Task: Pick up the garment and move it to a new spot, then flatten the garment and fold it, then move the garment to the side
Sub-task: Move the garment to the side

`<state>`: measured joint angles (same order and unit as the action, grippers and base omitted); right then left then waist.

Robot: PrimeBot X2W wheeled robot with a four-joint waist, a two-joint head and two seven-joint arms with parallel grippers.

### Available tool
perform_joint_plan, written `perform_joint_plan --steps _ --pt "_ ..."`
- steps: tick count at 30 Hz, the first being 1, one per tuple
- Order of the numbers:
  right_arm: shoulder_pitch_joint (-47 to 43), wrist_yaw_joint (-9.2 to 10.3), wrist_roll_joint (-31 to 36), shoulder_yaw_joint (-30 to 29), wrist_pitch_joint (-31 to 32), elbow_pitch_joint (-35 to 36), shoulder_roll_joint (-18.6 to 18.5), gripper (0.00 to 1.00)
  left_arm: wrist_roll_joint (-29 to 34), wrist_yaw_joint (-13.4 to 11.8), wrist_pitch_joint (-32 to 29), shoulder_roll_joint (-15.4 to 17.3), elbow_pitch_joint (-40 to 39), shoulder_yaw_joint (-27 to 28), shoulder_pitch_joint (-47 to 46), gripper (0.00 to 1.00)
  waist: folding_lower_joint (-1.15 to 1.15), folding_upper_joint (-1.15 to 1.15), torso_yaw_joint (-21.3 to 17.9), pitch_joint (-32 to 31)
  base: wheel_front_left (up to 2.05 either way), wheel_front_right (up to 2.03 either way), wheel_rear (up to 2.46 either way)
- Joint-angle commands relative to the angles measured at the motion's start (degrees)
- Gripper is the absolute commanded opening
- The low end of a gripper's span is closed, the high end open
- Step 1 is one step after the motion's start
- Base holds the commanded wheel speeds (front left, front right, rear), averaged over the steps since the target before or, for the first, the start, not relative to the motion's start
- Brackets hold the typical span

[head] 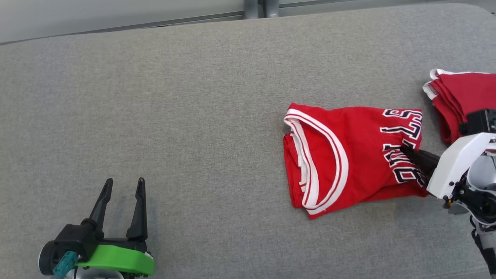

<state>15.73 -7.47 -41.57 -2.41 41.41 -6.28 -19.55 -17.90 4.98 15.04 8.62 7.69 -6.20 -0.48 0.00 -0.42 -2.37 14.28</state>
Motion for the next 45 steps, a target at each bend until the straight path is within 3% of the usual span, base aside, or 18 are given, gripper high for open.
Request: perform_joint_plan --steps 1,7,12,27,34,40,41,42,43,45 --pt "1.18 -0.03 -0.31 0.17 -0.39 0.78 -0.45 0.00 0.34 0.04 0.15 0.60 -0.14 0.17 0.18 1.00 0.00 0.42 -2.41 -0.19 0.00 0.00 0.00" --pt "6.75 -0.03 0.01 1.58 0.90 4.29 -4.56 0.00 0.51 0.17 0.15 1.32 -0.42 -0.06 -1.15 1.00 0.00 0.42 -4.48 0.36 0.00 0.00 0.00" --pt "12.69 -0.03 1.88 1.45 5.86 5.54 -8.71 0.00 0.76 0.37 -0.14 1.86 -1.12 -0.72 -2.26 1.00 0.00 0.42 -4.66 2.50 0.00 0.00 0.00" --pt "22.24 -0.03 6.66 -6.76 15.50 1.01 -14.35 0.00 0.94 0.21 -1.53 3.83 -3.03 -1.34 -5.05 1.00 0.00 0.42 -3.61 9.20 0.00 0.00 0.00" --pt "23.96 -0.03 9.83 -7.27 16.76 -1.48 -16.87 0.00 1.19 0.11 -2.29 4.61 -3.78 -1.62 -5.94 1.00 0.00 0.42 -3.23 10.08 0.00 0.00 0.00" --pt "21.29 -0.02 16.53 -6.32 16.12 -5.44 -21.09 0.00 0.75 -0.20 -2.96 4.31 -4.17 -2.15 -5.95 1.00 0.00 0.42 -2.41 10.66 0.00 0.00 0.00" --pt "20.65 -0.02 18.34 -6.59 15.45 -6.47 -21.62 0.28 0.63 -0.28 -3.25 4.30 -3.93 -2.23 -5.75 1.00 0.00 0.42 -2.30 10.72 0.00 0.00 0.00" --pt "20.22 -0.02 20.09 -6.95 14.62 -7.18 -21.78 0.69 0.55 -0.33 -3.23 4.32 -3.80 -2.33 -5.62 1.00 0.00 0.42 -2.19 10.77 0.00 0.00 0.00" --pt "19.80 -0.02 21.79 -7.34 13.11 -7.95 -21.79 1.00 0.49 -0.32 -3.26 4.37 -3.78 -2.39 -5.57 1.00 0.00 0.42 -2.06 10.85 0.00 0.00 0.00" --pt "19.32 -0.02 25.25 -8.43 8.36 -9.51 -21.06 1.00 0.53 -0.41 -3.27 4.41 -3.69 -2.42 -5.58 1.00 0.00 0.42 -1.79 11.01 0.00 0.00 0.00"
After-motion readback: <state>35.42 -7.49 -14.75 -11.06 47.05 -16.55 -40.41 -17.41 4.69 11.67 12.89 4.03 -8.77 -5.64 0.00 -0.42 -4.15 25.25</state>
